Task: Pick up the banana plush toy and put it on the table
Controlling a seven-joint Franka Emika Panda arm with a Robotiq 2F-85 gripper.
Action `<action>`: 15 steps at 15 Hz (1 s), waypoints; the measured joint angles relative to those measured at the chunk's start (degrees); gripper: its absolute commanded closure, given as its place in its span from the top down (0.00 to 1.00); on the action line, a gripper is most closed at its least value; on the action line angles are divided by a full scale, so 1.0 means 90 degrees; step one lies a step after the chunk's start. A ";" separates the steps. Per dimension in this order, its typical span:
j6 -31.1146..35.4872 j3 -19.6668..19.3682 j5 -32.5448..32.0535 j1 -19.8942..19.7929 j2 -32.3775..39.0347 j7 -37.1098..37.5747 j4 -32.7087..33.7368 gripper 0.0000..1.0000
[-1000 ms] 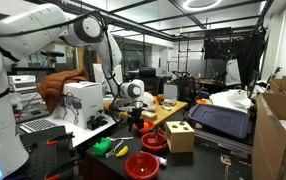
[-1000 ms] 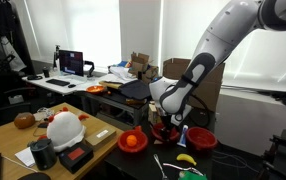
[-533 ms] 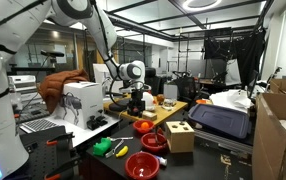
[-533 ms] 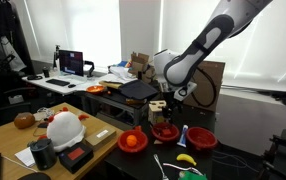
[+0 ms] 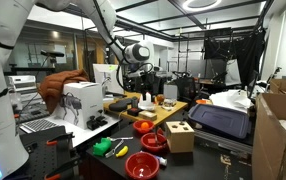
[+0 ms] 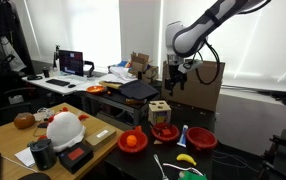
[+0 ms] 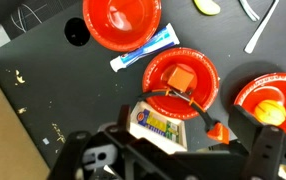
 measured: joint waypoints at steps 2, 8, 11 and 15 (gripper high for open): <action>-0.0196 -0.0001 0.0000 -0.0201 -0.0077 -0.0073 0.0328 1.00; -0.1293 0.0015 0.0094 -0.0626 -0.0197 -0.0663 0.1399 1.00; -0.1854 0.0049 0.0247 -0.0785 -0.0270 -0.1050 0.1698 1.00; -0.2530 0.0082 0.0472 -0.0991 -0.0410 -0.1545 0.1883 1.00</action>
